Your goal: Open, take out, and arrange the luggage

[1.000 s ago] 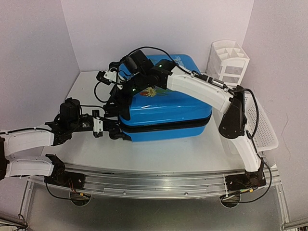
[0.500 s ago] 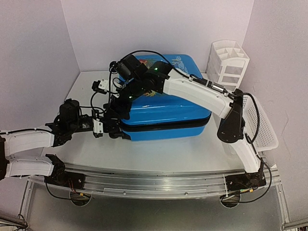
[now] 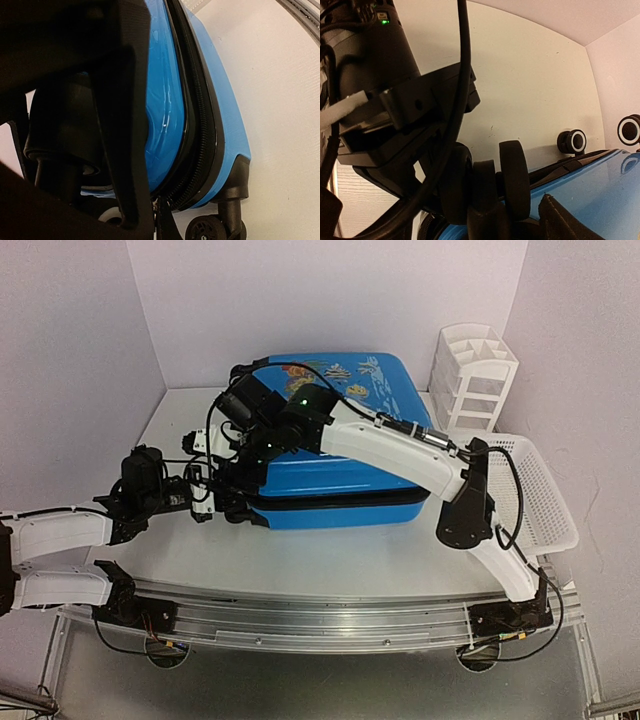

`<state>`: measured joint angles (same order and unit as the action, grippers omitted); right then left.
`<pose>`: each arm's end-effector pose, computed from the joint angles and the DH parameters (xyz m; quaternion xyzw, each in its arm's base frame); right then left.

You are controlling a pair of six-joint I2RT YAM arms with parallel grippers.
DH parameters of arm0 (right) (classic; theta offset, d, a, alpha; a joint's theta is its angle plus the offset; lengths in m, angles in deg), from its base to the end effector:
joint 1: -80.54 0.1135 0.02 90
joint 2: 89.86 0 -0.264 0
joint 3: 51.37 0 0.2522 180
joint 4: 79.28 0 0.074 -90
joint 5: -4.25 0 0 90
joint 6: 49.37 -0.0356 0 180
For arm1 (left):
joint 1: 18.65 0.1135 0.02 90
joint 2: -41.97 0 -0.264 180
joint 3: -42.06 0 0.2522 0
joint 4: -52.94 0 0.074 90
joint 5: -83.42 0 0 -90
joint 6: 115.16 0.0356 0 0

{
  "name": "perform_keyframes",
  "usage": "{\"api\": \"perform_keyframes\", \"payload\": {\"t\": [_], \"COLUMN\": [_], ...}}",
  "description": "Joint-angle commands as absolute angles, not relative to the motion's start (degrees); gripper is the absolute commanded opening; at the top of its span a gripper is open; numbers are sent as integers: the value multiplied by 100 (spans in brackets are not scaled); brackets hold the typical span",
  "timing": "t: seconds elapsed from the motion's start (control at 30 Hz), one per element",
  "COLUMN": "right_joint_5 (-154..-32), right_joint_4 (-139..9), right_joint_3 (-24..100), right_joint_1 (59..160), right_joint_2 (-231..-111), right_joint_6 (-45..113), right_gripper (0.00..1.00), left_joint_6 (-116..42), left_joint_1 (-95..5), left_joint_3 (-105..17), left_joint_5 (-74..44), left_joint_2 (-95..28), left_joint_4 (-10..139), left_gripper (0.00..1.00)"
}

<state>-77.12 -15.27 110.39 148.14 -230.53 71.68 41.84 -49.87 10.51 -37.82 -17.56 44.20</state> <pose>0.2105 0.4967 0.2972 -0.6737 0.6186 0.0594 0.3998 0.1678 -0.1233 0.1883 0.6957 0.3962 -0.0376 0.5981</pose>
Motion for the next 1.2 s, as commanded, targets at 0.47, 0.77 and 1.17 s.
{"api": "perform_keyframes", "payload": {"t": [0.47, 0.77, 1.17], "right_joint_5": [-6933, -6805, -6331], "right_joint_4": [-2552, -2756, -3134], "right_joint_3": [11184, 10695, 10089], "right_joint_1": [14787, 14796, 14575], "right_joint_2": [-24046, -23732, -22926], "right_joint_6": [7805, 7744, 6312], "right_gripper": [72, 18, 0], "left_joint_6": [4123, 4056, 3655], "left_joint_1": [-5091, -5100, -4798], "left_joint_3": [742, 796, 804], "left_joint_5": [-4109, -3895, -3593], "left_joint_2": [-1404, -1239, -627], "left_joint_4": [2735, 2913, 3996], "left_gripper": [0, 0, 0]}}
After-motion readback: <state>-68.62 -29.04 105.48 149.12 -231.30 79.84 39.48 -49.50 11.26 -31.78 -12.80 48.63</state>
